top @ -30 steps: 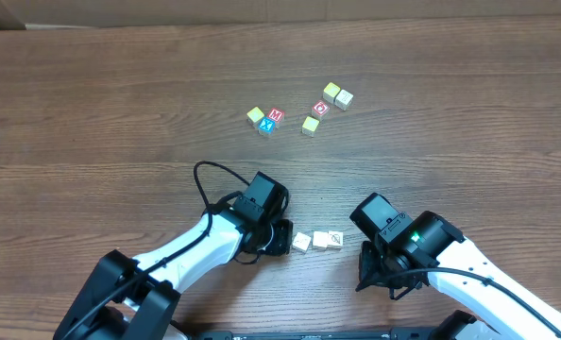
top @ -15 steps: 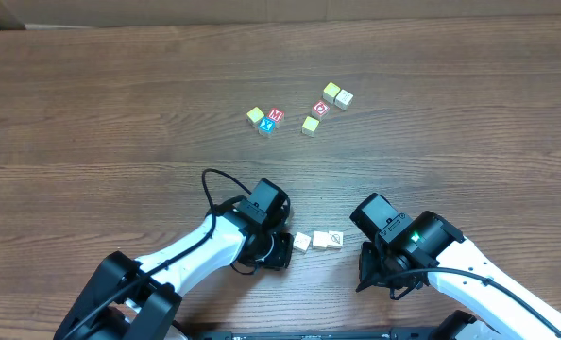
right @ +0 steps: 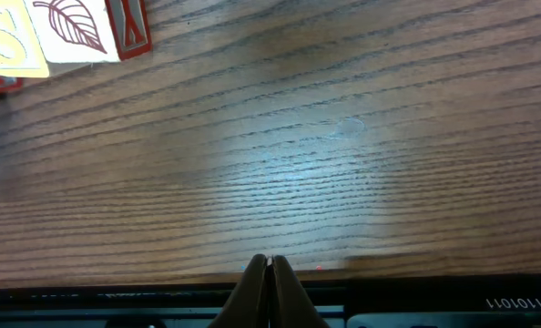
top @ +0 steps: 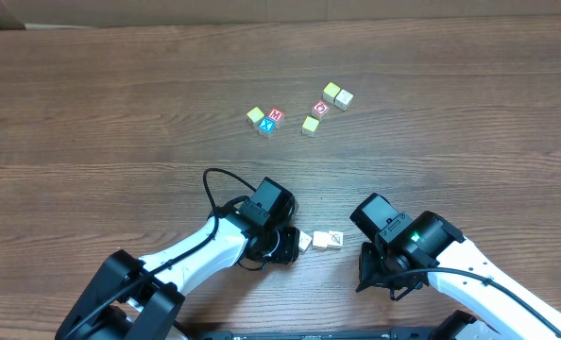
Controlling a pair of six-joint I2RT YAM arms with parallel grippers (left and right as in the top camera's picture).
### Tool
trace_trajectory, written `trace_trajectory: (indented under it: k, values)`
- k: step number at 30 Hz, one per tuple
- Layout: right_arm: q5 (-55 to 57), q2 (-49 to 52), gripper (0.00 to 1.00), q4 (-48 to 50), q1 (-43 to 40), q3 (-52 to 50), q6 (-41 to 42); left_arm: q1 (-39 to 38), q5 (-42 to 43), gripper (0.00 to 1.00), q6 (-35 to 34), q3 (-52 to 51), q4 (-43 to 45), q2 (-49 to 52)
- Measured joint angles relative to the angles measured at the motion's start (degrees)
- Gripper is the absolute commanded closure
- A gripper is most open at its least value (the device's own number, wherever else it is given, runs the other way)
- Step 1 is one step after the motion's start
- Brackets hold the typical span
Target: Flip 3 blocks
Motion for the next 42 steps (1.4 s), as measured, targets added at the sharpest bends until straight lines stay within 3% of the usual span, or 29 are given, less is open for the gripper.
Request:
trace_trajectory:
  k: [42]
  values:
    - [0.0,0.0,0.96,-0.9,0.0,0.0,0.0,-4.6,0.3,0.96,-4.5,-0.1,6.0,1.0]
